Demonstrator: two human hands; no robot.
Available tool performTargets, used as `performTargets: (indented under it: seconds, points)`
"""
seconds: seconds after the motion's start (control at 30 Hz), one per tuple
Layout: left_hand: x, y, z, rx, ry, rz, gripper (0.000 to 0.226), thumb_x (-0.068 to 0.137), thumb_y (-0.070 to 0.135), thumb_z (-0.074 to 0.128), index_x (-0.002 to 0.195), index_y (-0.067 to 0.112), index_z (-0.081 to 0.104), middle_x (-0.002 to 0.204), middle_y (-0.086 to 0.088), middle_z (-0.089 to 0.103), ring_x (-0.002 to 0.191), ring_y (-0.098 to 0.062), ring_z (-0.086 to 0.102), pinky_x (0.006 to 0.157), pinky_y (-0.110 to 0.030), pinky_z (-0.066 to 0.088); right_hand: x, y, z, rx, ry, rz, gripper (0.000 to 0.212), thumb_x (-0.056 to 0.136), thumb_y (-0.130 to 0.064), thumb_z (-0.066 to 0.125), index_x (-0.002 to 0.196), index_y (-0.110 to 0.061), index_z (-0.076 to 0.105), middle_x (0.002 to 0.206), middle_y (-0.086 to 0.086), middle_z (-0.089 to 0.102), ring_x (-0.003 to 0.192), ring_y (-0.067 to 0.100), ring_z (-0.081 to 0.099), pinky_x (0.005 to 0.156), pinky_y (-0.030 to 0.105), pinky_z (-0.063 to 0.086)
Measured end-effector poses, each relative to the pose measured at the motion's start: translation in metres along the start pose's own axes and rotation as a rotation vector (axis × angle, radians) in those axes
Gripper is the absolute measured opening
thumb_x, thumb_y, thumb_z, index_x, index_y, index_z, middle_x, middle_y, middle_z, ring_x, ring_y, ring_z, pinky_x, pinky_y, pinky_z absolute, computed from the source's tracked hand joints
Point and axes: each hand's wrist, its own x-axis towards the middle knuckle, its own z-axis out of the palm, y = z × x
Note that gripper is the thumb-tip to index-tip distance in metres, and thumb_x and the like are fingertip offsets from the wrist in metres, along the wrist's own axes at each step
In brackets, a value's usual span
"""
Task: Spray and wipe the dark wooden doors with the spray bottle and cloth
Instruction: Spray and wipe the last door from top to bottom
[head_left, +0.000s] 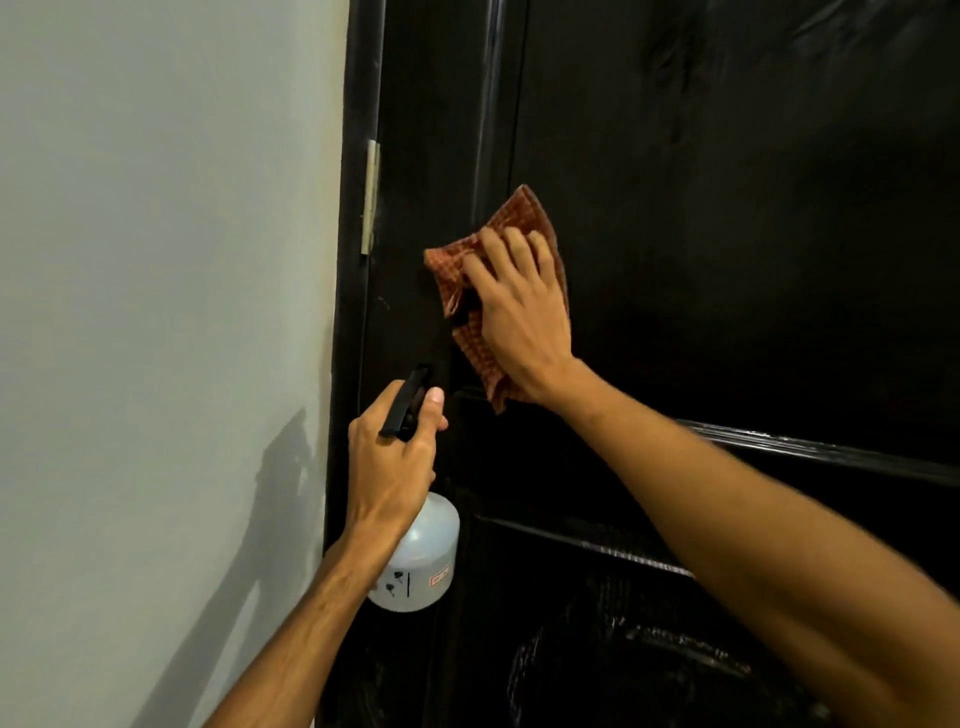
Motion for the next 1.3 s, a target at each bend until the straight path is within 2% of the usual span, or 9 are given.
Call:
performTargets:
  seconds: [0.17, 0.27, 0.37, 0.53, 0.63, 0.73, 0.9, 1.07, 1.3]
  points:
    - [-0.014, 0.01, 0.016, -0.012, -0.052, 0.025, 0.02, 0.104, 0.029, 0.059, 0.092, 0.016, 0.068, 0.078, -0.003, 0.071, 0.044, -0.011, 0.056, 0.041, -0.019, 0.044, -0.124, 0.007, 0.008, -0.01, -0.217, -0.227, 0.071, 0.093, -0.043, 0.047, 0.159, -0.018, 0.037, 0.167, 0.015, 0.026, 0.152, 0.038, 0.029, 0.127, 0.053, 0.011]
    - [-0.027, 0.017, 0.034, -0.032, -0.096, 0.006, 0.022, 0.104, 0.028, 0.06, 0.089, 0.014, 0.068, 0.079, -0.002, 0.072, 0.045, -0.012, 0.058, 0.042, -0.018, 0.045, -0.141, 0.066, -0.022, -0.049, -0.102, 0.044, 0.069, 0.093, -0.044, 0.044, 0.159, -0.026, 0.037, 0.168, 0.011, 0.025, 0.147, 0.036, 0.036, 0.124, 0.058, 0.013]
    - [-0.035, 0.029, 0.059, -0.062, -0.123, 0.007, 0.024, 0.104, 0.028, 0.06, 0.085, 0.016, 0.068, 0.077, -0.001, 0.072, 0.043, -0.014, 0.058, 0.042, -0.019, 0.045, -0.147, 0.107, -0.049, -0.09, 0.026, 0.418, 0.064, 0.101, -0.045, 0.041, 0.162, -0.03, 0.028, 0.172, 0.009, 0.009, 0.158, 0.031, 0.013, 0.125, 0.059, 0.007]
    - [-0.052, 0.06, 0.104, -0.14, -0.198, 0.019, 0.024, 0.104, 0.029, 0.062, 0.083, 0.018, 0.067, 0.067, -0.003, 0.07, 0.041, -0.028, 0.055, 0.044, -0.037, 0.05, -0.179, 0.114, -0.051, -0.089, -0.152, 0.016, 0.074, 0.092, -0.051, 0.045, 0.161, -0.032, 0.03, 0.172, 0.006, 0.011, 0.153, 0.034, 0.025, 0.124, 0.06, 0.01]
    - [-0.059, 0.072, 0.118, -0.172, -0.219, 0.038, 0.026, 0.103, 0.034, 0.061, 0.081, 0.022, 0.068, 0.072, -0.02, 0.069, 0.045, -0.037, 0.057, 0.05, -0.045, 0.052, -0.194, 0.177, -0.074, -0.135, 0.027, 0.367, 0.07, 0.093, -0.042, 0.048, 0.16, -0.03, 0.034, 0.172, 0.008, 0.014, 0.155, 0.033, 0.021, 0.123, 0.062, 0.011]
    - [-0.068, 0.085, 0.133, -0.183, -0.25, 0.058, 0.026, 0.103, 0.035, 0.061, 0.082, 0.023, 0.069, 0.072, -0.016, 0.07, 0.044, -0.035, 0.057, 0.051, -0.047, 0.053, -0.239, 0.215, -0.091, -0.175, 0.136, 0.696, 0.063, 0.094, -0.037, 0.059, 0.154, -0.026, 0.044, 0.171, 0.015, 0.014, 0.157, 0.038, 0.011, 0.124, 0.064, 0.007]
    - [-0.089, 0.101, 0.165, -0.204, -0.322, 0.063, 0.026, 0.103, 0.033, 0.061, 0.083, 0.017, 0.068, 0.072, -0.019, 0.069, 0.045, -0.038, 0.056, 0.048, -0.048, 0.052, -0.304, 0.218, -0.084, -0.125, -0.09, 0.277, 0.058, 0.087, -0.028, 0.069, 0.143, -0.021, 0.055, 0.169, 0.014, 0.022, 0.156, 0.039, 0.015, 0.122, 0.067, 0.012]
    - [-0.109, 0.116, 0.2, -0.26, -0.395, 0.041, 0.024, 0.103, 0.031, 0.062, 0.082, 0.02, 0.069, 0.076, -0.009, 0.072, 0.044, -0.035, 0.057, 0.047, -0.04, 0.052, -0.296, 0.289, -0.123, -0.06, 0.193, 0.789, 0.056, 0.097, -0.018, 0.047, 0.152, -0.008, 0.044, 0.171, 0.013, 0.013, 0.159, 0.033, 0.008, 0.127, 0.058, 0.009]
    - [-0.124, 0.142, 0.229, -0.301, -0.443, 0.057, 0.025, 0.103, 0.03, 0.061, 0.085, 0.015, 0.069, 0.081, -0.006, 0.073, 0.043, -0.026, 0.057, 0.05, -0.041, 0.053, -0.319, 0.284, -0.122, 0.085, 0.103, 0.543, 0.053, 0.103, -0.036, 0.05, 0.147, -0.007, 0.05, 0.162, 0.015, 0.036, 0.158, 0.028, 0.015, 0.128, 0.053, 0.006]
